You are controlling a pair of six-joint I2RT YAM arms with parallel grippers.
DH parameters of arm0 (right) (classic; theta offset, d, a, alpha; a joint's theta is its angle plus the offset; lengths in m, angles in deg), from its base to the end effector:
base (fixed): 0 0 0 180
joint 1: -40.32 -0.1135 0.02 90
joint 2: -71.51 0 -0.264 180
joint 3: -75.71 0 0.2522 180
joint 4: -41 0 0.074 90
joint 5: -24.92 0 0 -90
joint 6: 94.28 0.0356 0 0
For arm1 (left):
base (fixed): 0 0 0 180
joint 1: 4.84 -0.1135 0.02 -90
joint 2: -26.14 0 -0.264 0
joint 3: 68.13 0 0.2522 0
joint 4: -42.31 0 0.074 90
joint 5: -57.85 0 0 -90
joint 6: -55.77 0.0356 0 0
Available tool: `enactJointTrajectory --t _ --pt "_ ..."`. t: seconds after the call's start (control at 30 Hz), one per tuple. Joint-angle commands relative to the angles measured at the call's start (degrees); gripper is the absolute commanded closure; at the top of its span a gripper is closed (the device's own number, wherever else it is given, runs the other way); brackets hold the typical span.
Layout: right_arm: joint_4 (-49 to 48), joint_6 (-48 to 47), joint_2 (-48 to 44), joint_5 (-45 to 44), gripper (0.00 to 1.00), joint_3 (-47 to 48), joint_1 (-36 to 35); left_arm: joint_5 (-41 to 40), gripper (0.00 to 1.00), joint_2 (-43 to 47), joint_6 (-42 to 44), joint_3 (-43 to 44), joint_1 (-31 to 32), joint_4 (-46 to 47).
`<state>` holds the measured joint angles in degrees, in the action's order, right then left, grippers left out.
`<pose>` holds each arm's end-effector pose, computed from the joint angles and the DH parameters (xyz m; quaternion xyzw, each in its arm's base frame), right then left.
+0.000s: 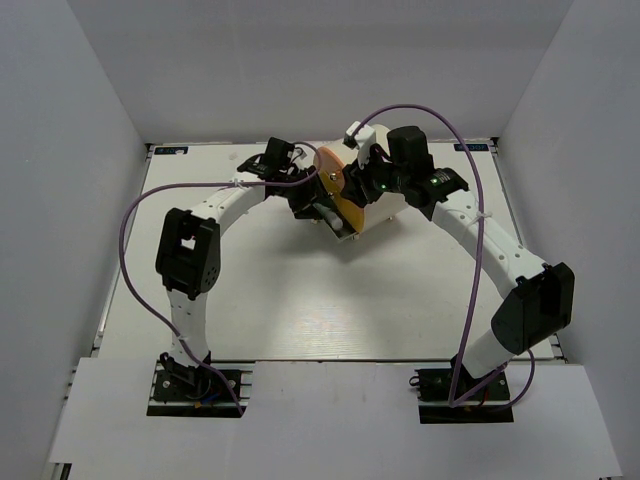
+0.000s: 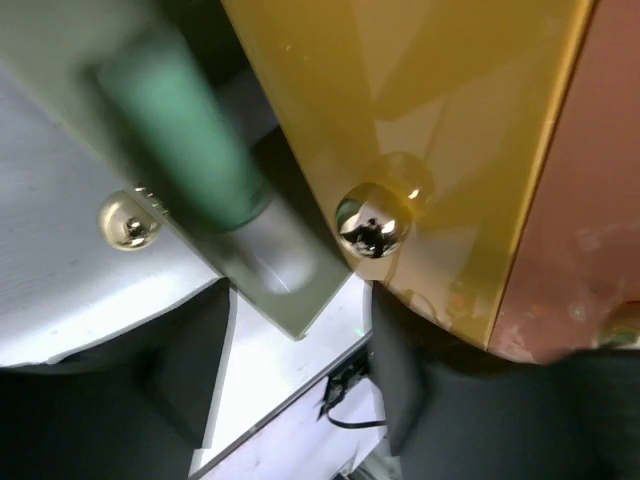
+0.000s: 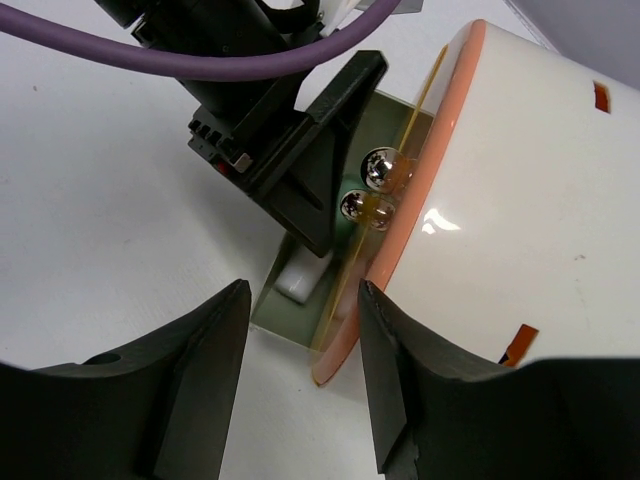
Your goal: Organize the makeup
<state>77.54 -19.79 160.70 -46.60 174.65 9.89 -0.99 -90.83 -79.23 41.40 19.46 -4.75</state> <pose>0.3056 0.1926 0.3716 -0.4055 0.7411 0.2028 0.4951 0.4030 -0.2022 0.2311 -0.0843 0.9172 -0.3774 0.0961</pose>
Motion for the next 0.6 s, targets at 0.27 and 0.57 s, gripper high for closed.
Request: enactJointTrajectory --t 0.27,0.57 --pt "1.12 -1.02 -2.61 2.35 0.44 2.26 0.9 1.8 0.28 2.88 0.87 2.23 0.32 2.88" --pt "-0.55 4.68 0.37 0.33 1.0 9.38 6.07 -1.89 0.9 16.15 -0.71 -11.8 -1.88 12.28"
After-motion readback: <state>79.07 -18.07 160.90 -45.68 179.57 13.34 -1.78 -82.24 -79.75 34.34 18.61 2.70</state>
